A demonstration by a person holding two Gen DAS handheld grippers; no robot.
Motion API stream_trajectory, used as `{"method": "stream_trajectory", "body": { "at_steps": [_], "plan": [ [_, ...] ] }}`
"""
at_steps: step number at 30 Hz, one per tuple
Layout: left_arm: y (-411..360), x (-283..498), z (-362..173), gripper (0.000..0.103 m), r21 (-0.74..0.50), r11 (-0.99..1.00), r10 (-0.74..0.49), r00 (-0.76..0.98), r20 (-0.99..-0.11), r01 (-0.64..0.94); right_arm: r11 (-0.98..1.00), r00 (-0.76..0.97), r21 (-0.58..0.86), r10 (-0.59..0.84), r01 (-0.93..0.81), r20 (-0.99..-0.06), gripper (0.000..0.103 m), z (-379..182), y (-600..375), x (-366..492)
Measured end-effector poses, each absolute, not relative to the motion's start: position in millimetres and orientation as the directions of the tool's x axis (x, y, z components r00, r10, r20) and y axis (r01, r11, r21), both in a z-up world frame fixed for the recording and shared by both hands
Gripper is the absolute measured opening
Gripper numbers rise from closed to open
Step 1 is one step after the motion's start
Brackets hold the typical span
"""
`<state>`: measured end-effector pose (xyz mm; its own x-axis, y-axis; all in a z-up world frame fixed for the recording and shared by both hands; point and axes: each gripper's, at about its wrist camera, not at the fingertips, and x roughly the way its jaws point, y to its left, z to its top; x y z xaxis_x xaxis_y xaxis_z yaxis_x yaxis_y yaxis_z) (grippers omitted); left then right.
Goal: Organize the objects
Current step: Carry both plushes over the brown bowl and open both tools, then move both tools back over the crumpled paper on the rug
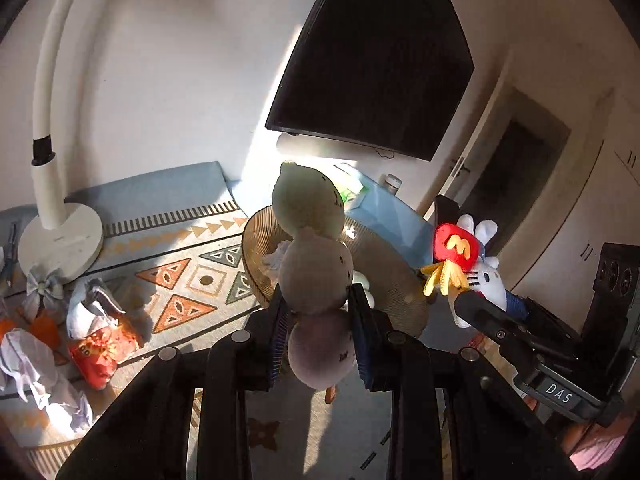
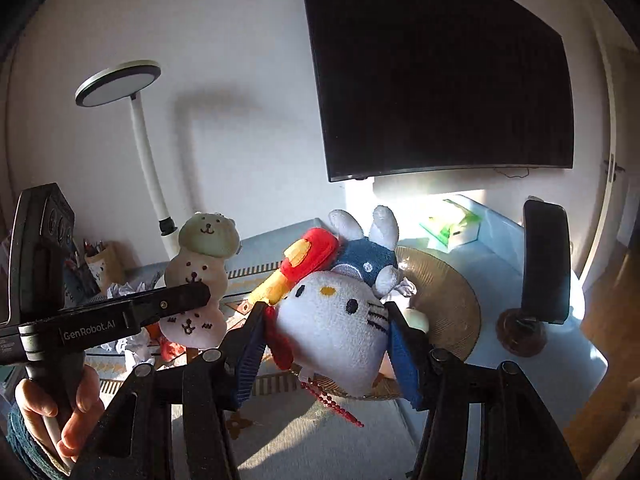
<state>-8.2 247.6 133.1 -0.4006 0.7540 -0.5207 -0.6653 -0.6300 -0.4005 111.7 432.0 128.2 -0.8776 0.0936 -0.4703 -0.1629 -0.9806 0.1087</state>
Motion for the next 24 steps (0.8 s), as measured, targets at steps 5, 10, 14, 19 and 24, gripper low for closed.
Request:
{"method": "stream_trajectory", "body": {
  "at_steps": [5, 10, 14, 19, 24],
  "plan": [
    [301.0, -34.3, 109.1, 0.026, -0.425, -0.612, 0.755, -0.331, -0.566, -0.667, -0.951, -0.837, 0.176, 0.126, -0.255, -0.533, 0.055, 107.8, 482.5, 80.1],
    [329.3, -43.9, 83.4, 0.027, -0.382, -0.639, 0.716, -0.334, -0.614, -0.668, -0.926, -0.805, 0.275, 0.048, -0.257, -0.592, 0.055, 76.6, 506.9, 50.8],
    [338.3, -46.3, 75.9, 0.047, -0.383, -0.650, 0.703, -0.329, -0.630, -0.656, -0.919, -0.791, 0.305, 0.011, -0.249, -0.612, 0.059, 63.9, 507.8, 42.2],
    [332.1, -44.8, 77.2, 0.066, -0.381, -0.671, 0.687, -0.342, -0.641, -0.636, -0.914, -0.800, 0.308, 0.031, -0.266, -0.599, 0.069, 62.4, 515.2, 50.4],
    [304.0, -23.5, 100.5, 0.066, -0.383, -0.665, 0.710, -0.384, -0.590, -0.641, -0.920, -0.822, 0.313, 0.017, -0.237, -0.570, 0.069, 78.5, 502.9, 65.2]
  ]
}}
